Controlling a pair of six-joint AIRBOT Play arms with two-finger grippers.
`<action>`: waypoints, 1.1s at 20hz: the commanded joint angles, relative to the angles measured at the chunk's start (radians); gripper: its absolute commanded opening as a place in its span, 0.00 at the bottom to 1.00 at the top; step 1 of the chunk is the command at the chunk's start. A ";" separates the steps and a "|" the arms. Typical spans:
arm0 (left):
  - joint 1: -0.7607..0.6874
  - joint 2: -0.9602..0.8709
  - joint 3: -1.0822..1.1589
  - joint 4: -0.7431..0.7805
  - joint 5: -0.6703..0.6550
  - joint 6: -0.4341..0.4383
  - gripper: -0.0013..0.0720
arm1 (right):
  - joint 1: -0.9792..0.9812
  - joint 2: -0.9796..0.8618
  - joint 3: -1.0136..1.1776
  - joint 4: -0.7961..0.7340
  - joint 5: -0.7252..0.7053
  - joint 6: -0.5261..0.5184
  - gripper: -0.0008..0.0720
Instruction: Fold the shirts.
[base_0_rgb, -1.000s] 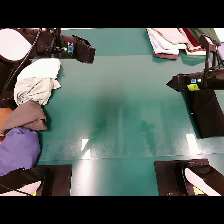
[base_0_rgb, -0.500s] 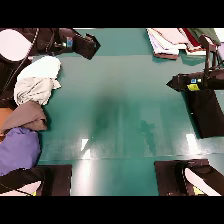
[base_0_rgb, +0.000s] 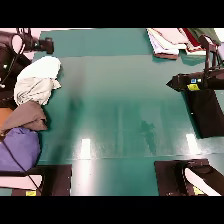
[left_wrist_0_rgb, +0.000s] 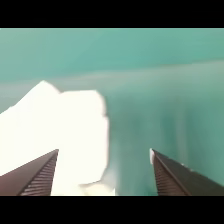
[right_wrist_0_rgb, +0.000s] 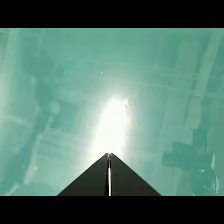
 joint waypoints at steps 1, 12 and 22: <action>0.113 -0.159 0.000 0.019 0.019 -0.014 0.95 | 0.001 0.000 0.001 0.000 0.000 0.000 0.04; 0.156 -0.346 0.002 0.012 0.170 -0.012 0.65 | 0.001 0.000 0.001 0.003 0.000 0.000 0.04; 0.051 0.048 0.332 0.004 -0.032 0.154 0.05 | 0.001 0.077 0.193 0.007 -0.071 0.000 0.04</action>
